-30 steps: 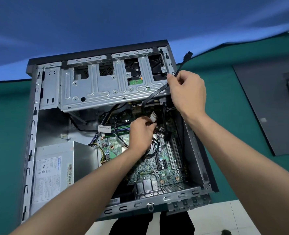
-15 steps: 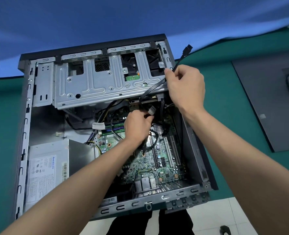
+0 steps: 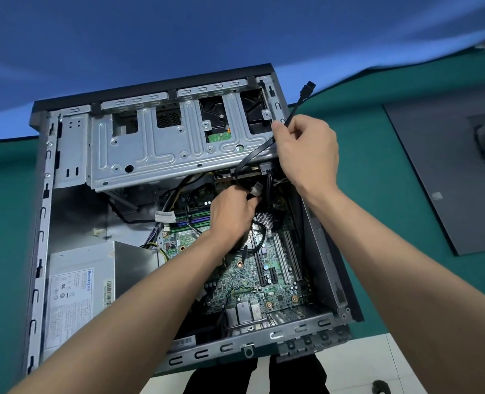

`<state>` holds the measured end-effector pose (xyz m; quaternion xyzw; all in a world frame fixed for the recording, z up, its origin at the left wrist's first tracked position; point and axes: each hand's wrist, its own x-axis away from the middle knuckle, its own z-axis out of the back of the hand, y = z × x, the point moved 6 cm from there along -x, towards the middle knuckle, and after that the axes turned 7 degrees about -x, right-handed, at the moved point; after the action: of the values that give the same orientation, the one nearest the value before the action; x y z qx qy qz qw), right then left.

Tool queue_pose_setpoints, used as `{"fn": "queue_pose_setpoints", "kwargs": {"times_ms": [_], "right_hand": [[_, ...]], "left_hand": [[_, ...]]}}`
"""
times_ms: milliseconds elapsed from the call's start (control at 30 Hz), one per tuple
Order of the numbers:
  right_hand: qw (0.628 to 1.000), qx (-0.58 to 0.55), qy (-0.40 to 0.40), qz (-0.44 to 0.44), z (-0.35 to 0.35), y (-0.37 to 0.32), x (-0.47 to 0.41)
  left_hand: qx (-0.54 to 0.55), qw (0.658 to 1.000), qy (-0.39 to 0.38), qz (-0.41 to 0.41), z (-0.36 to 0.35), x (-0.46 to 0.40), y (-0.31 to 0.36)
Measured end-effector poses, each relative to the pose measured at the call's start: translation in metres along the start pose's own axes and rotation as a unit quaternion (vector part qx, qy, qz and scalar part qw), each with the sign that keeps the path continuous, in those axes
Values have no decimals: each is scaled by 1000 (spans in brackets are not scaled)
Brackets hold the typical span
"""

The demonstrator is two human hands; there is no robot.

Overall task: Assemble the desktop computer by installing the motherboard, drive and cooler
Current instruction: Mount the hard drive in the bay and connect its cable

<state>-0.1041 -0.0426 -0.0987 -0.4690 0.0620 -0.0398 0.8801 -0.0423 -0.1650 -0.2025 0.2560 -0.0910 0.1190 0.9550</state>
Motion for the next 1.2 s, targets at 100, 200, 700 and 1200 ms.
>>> {"fn": "queue_pose_setpoints", "kwargs": {"times_ms": [100, 200, 700, 1200], "right_hand": [[1000, -6, 3, -2, 0, 0, 0], [1000, -6, -1, 0, -1, 0, 0], [999, -43, -3, -20, 1, 2, -3], [999, -29, -8, -21, -1, 3, -2]], "left_hand": [[-50, 998, -33, -10, 3, -3, 0], [-34, 998, -48, -17, 2, -5, -3], [-145, 981, -56, -113, 9, -6, 19], [87, 996, 2, 24, -5, 2, -11]]}}
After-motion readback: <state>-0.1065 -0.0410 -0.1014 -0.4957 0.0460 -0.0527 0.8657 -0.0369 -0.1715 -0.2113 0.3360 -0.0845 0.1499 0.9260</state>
